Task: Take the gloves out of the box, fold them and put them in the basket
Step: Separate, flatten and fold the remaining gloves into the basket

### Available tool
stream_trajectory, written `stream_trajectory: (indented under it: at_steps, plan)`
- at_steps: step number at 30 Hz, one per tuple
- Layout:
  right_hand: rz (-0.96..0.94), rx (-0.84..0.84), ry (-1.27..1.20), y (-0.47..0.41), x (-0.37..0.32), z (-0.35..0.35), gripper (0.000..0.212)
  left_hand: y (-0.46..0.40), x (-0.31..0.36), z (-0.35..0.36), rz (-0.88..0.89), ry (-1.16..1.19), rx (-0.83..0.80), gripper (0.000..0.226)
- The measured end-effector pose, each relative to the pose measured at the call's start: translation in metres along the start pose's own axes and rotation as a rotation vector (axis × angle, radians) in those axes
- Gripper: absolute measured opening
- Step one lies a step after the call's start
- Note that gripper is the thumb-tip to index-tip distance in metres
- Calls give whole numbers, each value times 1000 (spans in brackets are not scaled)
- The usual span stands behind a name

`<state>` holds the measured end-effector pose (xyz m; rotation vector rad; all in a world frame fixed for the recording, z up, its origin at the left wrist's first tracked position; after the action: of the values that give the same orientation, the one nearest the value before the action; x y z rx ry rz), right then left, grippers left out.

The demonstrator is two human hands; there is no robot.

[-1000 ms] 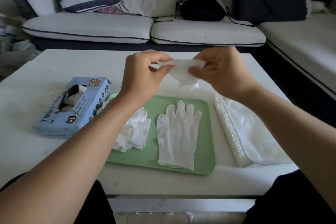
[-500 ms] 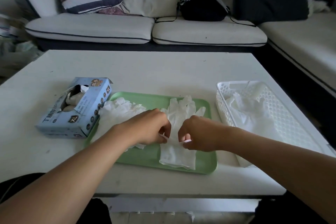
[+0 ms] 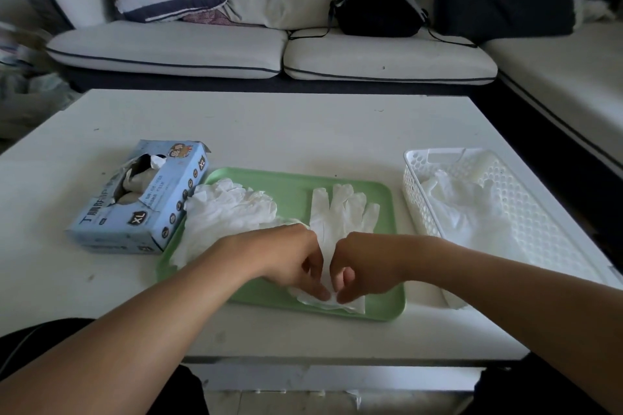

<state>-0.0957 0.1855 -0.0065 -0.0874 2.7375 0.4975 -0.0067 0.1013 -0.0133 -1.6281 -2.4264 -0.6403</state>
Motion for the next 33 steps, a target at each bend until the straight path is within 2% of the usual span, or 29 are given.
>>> stream_trajectory:
  at_steps: [2,3,5,7,9,13,17,20,22,25,29,33]
  plan:
    - [35,-16,-104,3,4,-13,16,-1,-4,-3,-57,12,23,58]
    - [78,31,-158,2,13,-22,16,-2,-7,-7,-85,-4,66,61]
    - [182,228,-123,-2,37,-44,17,-3,-13,-16,-143,-88,170,52]
    - [296,463,40,-6,64,-62,14,-3,-18,-22,-202,-172,245,42]
    - [400,574,54,-9,84,-66,15,-2,-21,-22,-262,-229,274,39]
    - [432,551,-44,-24,94,-57,16,-5,-22,-19,-305,-273,275,42]
    - [409,532,-78,-34,88,-53,54,-7,-24,-15,-273,-246,285,48]
    - [387,506,-68,-43,86,-51,80,-8,-27,-11,-229,-205,265,72]
    - [404,470,-13,-47,87,-49,87,-9,-28,-11,-215,-211,262,85]
    - [455,453,-31,-49,94,-45,80,-12,-29,-10,-218,-206,231,88]
    - [470,550,-113,-49,99,-48,54,-14,-28,-8,-223,-188,186,79]
    - [470,599,-155,-50,101,-46,53,-16,-28,-8,-242,-138,208,82]
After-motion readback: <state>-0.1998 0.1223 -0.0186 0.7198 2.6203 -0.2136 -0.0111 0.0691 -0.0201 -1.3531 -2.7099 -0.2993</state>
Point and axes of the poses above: each hand's wrist, its own y-axis away from the middle knuckle, its own z-axis out of the palm, x = y × z, the point moved 5 cm from there along -y, towards the middle knuckle, and after that the axes turned 13 degrees about x, right-handed, at the moved point
